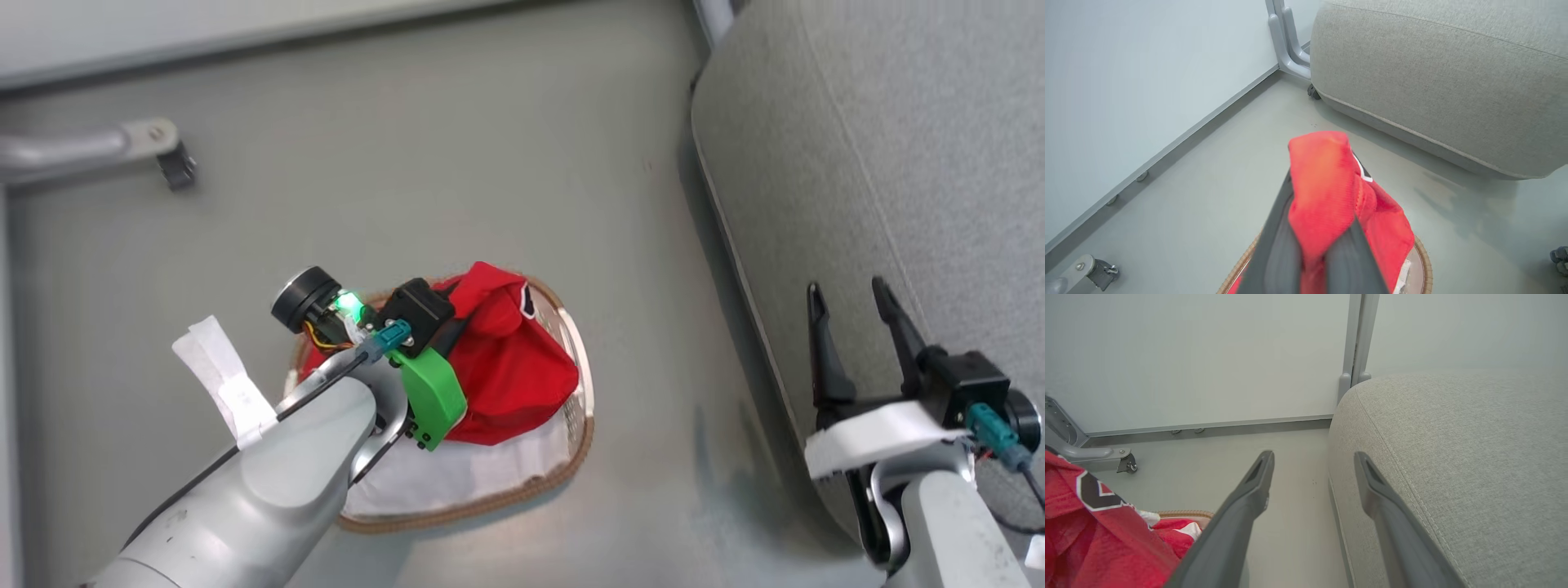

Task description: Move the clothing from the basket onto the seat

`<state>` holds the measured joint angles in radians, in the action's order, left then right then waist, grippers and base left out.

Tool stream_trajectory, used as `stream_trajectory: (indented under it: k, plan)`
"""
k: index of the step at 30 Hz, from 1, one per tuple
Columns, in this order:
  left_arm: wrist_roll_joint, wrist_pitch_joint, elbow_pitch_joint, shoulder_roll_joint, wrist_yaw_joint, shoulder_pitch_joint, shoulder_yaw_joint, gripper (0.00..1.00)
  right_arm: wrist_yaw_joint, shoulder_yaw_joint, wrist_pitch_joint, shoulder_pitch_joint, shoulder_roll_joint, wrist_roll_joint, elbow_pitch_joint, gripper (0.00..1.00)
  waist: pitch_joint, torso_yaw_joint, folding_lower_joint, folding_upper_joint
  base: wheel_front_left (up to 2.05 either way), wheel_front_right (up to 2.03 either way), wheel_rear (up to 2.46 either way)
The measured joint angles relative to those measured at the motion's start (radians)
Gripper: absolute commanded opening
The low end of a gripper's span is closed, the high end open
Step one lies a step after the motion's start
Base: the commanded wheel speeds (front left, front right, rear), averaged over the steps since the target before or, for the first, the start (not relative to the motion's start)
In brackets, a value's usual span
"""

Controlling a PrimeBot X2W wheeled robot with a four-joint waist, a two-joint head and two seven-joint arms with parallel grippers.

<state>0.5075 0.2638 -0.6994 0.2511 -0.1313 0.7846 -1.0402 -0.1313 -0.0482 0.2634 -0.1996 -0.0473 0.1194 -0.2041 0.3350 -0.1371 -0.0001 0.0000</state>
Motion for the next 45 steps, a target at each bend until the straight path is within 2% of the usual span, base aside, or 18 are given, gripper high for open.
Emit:
stream_trajectory:
  k: [7, 11, 17, 25, 35, 45]
  plan:
    - [0.085, -0.031, 0.113, 0.055, 0.000, 0.088, -0.090, 0.00, 0.000, 0.010, 0.000, 0.073, 0.000, -0.015, -0.027, 1.00, -0.166, 0.036, 0.0000, 0.0000, 0.00, 0.00, 0.00]
    - [0.149, -0.045, 0.154, 0.080, 0.000, 0.164, -0.093, 0.00, 0.000, 0.019, 0.000, 0.087, -0.001, -0.017, -0.031, 1.00, -0.245, 0.050, 0.0000, 0.0000, 0.00, 0.00, 0.00]
    - [0.244, -0.056, 0.176, 0.086, 0.000, 0.264, -0.078, 0.00, 0.000, 0.054, 0.000, 0.058, -0.001, -0.037, -0.030, 1.00, -0.333, 0.060, 0.0000, 0.0000, 0.00, 0.00, 0.00]
    - [0.293, -0.050, 0.164, 0.085, 0.000, 0.332, -0.077, 0.00, 0.000, 0.169, 0.000, 0.003, -0.001, -0.070, -0.051, 1.00, -0.357, 0.046, 0.0000, 0.0000, 0.00, 0.00, 0.00]
    - [0.319, -0.034, 0.169, 0.078, 0.000, 0.339, -0.120, 0.00, 0.000, 0.316, 0.000, -0.136, -0.001, -0.165, -0.240, 1.00, -0.357, 0.062, 0.0000, 0.0000, 0.00, 0.00, 0.00]
    - [0.349, -0.025, 0.182, 0.073, 0.000, 0.354, -0.151, 0.00, 0.000, 0.472, 0.000, -0.314, -0.038, -0.111, -0.394, 1.00, -0.357, 0.081, 0.0000, 0.0000, 0.00, 0.00, 0.00]
